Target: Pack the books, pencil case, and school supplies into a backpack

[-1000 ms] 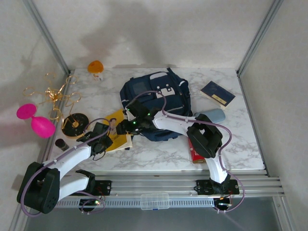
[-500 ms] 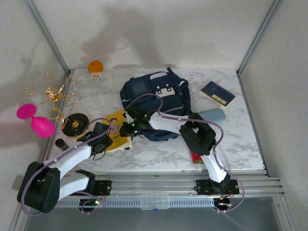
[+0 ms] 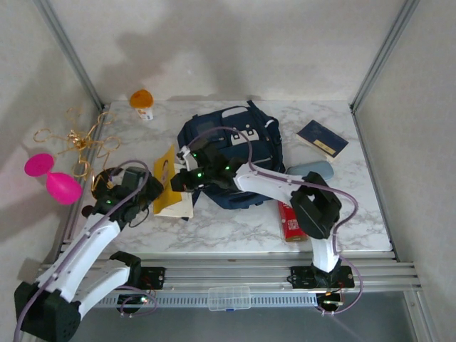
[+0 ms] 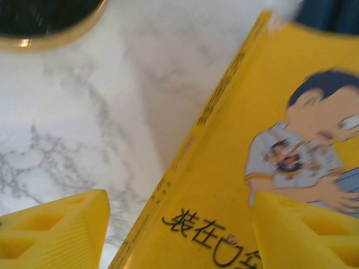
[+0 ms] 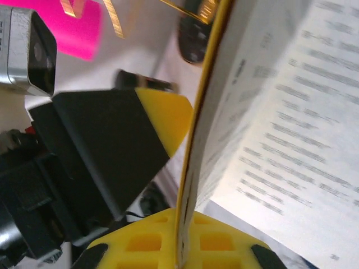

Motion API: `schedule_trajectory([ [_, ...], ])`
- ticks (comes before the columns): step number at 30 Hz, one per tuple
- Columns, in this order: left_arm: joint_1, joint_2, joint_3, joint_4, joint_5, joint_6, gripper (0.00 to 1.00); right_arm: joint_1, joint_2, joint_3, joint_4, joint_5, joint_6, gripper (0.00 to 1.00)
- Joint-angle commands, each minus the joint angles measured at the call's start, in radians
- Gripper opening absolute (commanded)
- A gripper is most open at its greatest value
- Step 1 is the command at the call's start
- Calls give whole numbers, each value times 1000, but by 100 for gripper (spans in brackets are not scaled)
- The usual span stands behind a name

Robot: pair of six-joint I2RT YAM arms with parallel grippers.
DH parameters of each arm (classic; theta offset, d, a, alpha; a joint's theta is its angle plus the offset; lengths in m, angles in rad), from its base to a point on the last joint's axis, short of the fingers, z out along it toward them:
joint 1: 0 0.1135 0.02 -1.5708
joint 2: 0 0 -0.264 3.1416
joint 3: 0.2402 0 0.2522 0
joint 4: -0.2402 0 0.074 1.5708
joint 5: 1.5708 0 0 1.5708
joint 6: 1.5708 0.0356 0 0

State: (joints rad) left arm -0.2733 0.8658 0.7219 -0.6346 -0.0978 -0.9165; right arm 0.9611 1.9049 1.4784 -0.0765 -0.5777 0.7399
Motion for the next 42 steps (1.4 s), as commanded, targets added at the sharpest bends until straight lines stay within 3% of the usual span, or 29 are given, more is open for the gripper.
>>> schedule_trajectory([
  [1,0,-28,136,-135,-17,0,71,-25,-128,-6,128,-38,21,0],
  [6,-1,-25,300,-110,120,40,79,-95,-268,-28,122,-65,38,0],
  [9,-1,3,374,-63,229,43,83,-152,-345,0,23,-56,12,0],
  [16,-25,48,321,168,453,-21,86,-374,-534,-11,-221,-56,0,0],
  [23,-176,140,321,246,393,-25,87,-525,-702,18,-436,-43,-52,0],
  [26,-227,181,296,307,389,-38,87,-551,-726,-49,-477,-5,-76,0],
  [29,-250,195,254,365,364,-70,86,-555,-697,-178,-445,-9,-106,0],
  [33,-260,221,192,422,350,-92,84,-548,-592,-332,-277,-158,-130,0],
  [38,-272,275,150,433,319,-76,84,-525,-466,-406,-320,-105,-245,2],
  [40,-279,312,131,463,335,-74,84,-524,-463,-438,-346,-61,-254,10],
  [42,-294,365,133,490,352,-65,83,-525,-476,-457,-370,-59,-253,25],
])
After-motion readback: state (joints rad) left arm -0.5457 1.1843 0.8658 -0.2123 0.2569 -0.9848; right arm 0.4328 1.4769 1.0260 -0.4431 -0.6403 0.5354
